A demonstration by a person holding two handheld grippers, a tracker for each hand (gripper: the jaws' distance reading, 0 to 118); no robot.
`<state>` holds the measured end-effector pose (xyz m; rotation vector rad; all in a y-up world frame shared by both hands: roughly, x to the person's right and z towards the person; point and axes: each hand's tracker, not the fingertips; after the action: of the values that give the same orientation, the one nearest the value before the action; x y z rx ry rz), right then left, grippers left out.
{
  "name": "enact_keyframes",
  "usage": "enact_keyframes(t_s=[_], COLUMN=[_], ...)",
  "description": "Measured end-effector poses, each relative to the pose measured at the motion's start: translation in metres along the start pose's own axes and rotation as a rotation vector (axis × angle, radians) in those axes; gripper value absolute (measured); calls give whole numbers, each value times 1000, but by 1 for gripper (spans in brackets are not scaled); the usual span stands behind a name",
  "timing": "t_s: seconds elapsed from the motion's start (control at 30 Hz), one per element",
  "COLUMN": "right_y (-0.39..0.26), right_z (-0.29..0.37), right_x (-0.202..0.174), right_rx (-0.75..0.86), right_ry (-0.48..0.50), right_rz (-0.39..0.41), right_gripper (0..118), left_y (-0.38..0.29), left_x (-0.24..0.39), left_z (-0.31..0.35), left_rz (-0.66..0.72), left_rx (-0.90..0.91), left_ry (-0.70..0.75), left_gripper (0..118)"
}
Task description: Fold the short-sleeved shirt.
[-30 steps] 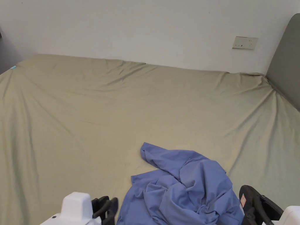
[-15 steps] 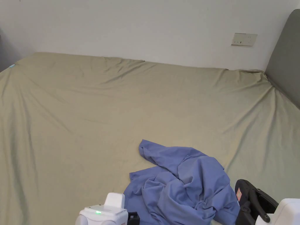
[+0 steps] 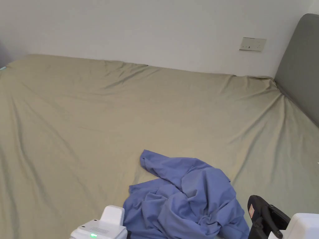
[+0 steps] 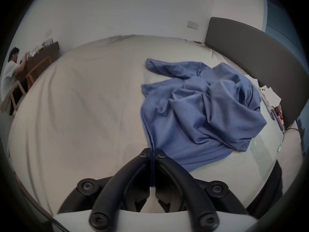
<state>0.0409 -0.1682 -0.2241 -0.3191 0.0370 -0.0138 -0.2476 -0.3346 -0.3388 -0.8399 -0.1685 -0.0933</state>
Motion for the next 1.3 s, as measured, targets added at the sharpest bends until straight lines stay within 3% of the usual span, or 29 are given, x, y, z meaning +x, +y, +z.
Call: enact_keyframes(t_s=[0.23, 0.33, 0.47, 0.53, 0.57, 0.6, 0.7, 0.77, 0.8, 0.87, 0.97, 1.07, 1.1, 1.2, 1.27, 1.3], right_y=[1, 5, 24, 37, 42, 43, 41, 26, 18, 5, -12, -24, -26, -31, -30, -28], right_z=[-12, -22, -67, -117, -148, -179, -277, -336, -360, -397, -433, -450, -453, -460, -462, -462], right_x=[6, 9, 34, 53, 64, 76, 104, 113, 118, 125, 132, 130, 130, 125, 119, 114], right_rx=[-8, -11, -46, -193, -250, -287, -545, -683, -717, -795, -865, -935, -925, -965, -960, -960], right_ry=[-18, -9, 59, 75, 98, 114, 128, 103, 97, 113, 14, -11, -2, -1, -16, -16], right_rz=[-9, 5, -7, 21, 14, -14, -131, -161, -181, -208, -234, -255, -254, -317, -283, -228], right_gripper=[0, 0, 0, 2, 7, 22, 32, 73, 88, 88, 88, 88, 83, 44, 41, 36], left_y=[14, 22, 21, 19, 18, 17, 14, 12, 11, 10, 10, 10, 10, 9, 10, 10], left_x=[14, 8, 2, -3, -5, -5, -4, -4, -4, -4, -5, -8, -9, -14, -13, -14], left_z=[37, 57, 72, 74, 75, 75, 74, 74, 74, 74, 74, 72, 70, 67, 66, 65], left_rz=[-71, 74, 130, 165, 166, 166, 163, 185, 189, 193, 197, 200, 199, 230, 223, 219], left_rx=[105, 140, 150, 151, 147, 146, 143, 134, 132, 133, 122, 116, 114, 99, 103, 102], left_ry=[2, -142, -199, -204, -210, -212, -210, -223, -235, -232, -230, -220, -214, -219, -215, -211], left_gripper=[3, 3, 3, 3, 3, 3, 3, 3, 3, 3, 3, 3, 3, 3, 3, 3])
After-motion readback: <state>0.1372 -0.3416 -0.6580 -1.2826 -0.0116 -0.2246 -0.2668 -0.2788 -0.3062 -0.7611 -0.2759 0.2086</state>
